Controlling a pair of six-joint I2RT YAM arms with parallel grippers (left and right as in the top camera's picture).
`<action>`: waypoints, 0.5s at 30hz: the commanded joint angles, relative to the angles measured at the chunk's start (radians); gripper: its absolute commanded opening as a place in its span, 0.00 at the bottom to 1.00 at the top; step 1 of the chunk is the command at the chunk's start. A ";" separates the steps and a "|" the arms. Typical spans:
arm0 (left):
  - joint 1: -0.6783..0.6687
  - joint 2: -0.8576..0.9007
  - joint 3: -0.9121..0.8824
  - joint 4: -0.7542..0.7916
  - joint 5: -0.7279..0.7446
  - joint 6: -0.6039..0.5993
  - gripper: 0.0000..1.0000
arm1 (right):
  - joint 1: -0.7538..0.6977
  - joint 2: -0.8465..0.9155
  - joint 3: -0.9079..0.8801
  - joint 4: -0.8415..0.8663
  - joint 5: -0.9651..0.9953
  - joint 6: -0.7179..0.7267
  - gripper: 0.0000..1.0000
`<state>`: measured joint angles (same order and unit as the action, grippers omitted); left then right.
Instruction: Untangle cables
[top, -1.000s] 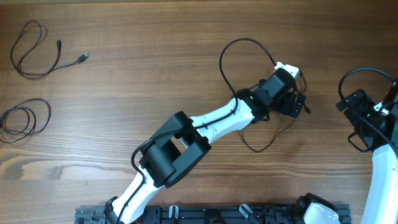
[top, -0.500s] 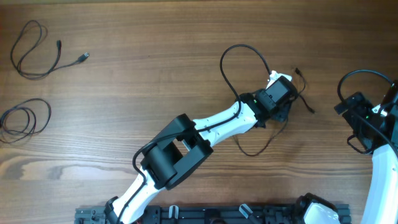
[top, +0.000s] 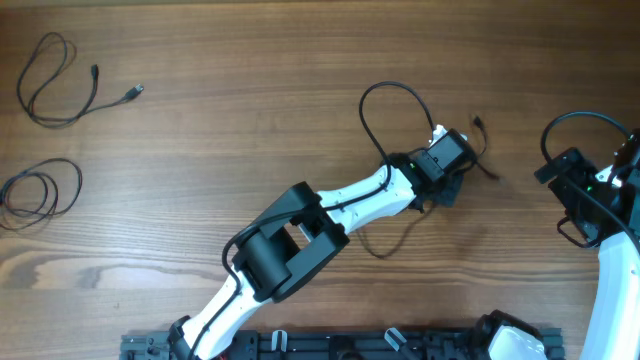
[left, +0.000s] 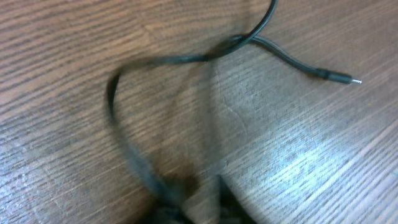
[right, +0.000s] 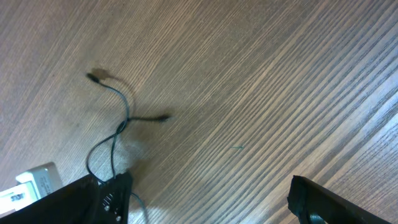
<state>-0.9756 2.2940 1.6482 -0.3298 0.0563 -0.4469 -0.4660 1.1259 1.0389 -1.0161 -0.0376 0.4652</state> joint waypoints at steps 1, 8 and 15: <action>0.022 -0.026 0.006 -0.069 0.021 0.105 0.04 | -0.003 -0.011 0.013 0.004 -0.013 -0.021 1.00; 0.270 -0.375 0.007 -0.252 -0.188 0.204 0.04 | -0.003 -0.010 0.013 0.024 -0.017 -0.017 1.00; 0.670 -0.587 0.007 -0.282 -0.188 0.317 0.04 | -0.003 0.018 0.013 0.055 -0.058 0.009 1.00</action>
<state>-0.4374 1.7340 1.6505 -0.6029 -0.1158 -0.1837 -0.4660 1.1275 1.0386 -0.9672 -0.0521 0.4675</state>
